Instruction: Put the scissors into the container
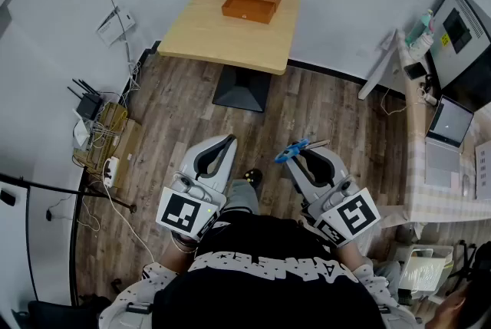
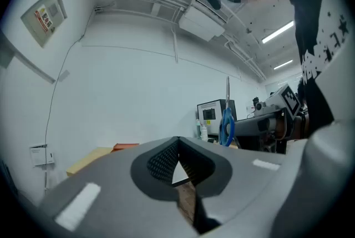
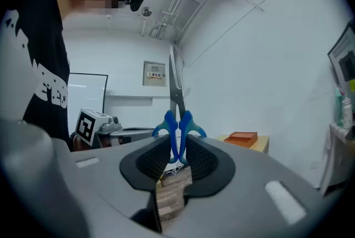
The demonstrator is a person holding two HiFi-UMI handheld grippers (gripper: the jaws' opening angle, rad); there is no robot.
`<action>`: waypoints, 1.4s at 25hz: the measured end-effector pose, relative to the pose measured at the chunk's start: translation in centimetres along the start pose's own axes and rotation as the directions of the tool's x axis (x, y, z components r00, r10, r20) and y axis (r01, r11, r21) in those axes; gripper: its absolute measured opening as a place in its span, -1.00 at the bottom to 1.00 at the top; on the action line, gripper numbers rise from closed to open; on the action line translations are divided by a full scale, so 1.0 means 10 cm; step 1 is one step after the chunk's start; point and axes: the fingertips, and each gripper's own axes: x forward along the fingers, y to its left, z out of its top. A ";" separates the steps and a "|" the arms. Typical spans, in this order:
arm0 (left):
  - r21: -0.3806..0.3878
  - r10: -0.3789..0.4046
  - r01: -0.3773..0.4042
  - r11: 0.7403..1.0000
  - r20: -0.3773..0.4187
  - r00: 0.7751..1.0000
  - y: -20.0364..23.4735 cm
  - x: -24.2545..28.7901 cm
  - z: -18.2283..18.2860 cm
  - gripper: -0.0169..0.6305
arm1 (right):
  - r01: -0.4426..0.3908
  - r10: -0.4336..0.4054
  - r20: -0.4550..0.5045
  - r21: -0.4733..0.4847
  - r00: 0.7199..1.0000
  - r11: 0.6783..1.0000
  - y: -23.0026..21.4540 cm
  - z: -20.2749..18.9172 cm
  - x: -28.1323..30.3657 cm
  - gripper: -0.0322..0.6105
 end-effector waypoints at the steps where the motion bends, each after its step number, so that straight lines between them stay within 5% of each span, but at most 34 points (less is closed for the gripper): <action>1: -0.003 0.002 -0.002 1.000 -0.004 1.000 0.01 0.00 -0.01 -0.94 | -0.001 0.001 -0.002 -0.001 1.000 1.000 -0.01 0.00 0.01 -0.58; 15: -0.059 -0.001 0.001 0.998 -0.007 1.000 0.16 0.08 -0.08 -0.94 | 0.024 -0.024 0.013 0.014 1.000 1.000 -0.11 0.04 0.09 -0.58; 35: -0.046 -0.223 0.224 0.973 0.026 0.974 0.65 1.24 -0.12 -0.94 | 0.221 -0.221 0.013 0.000 0.975 0.975 -0.91 0.14 0.67 -0.58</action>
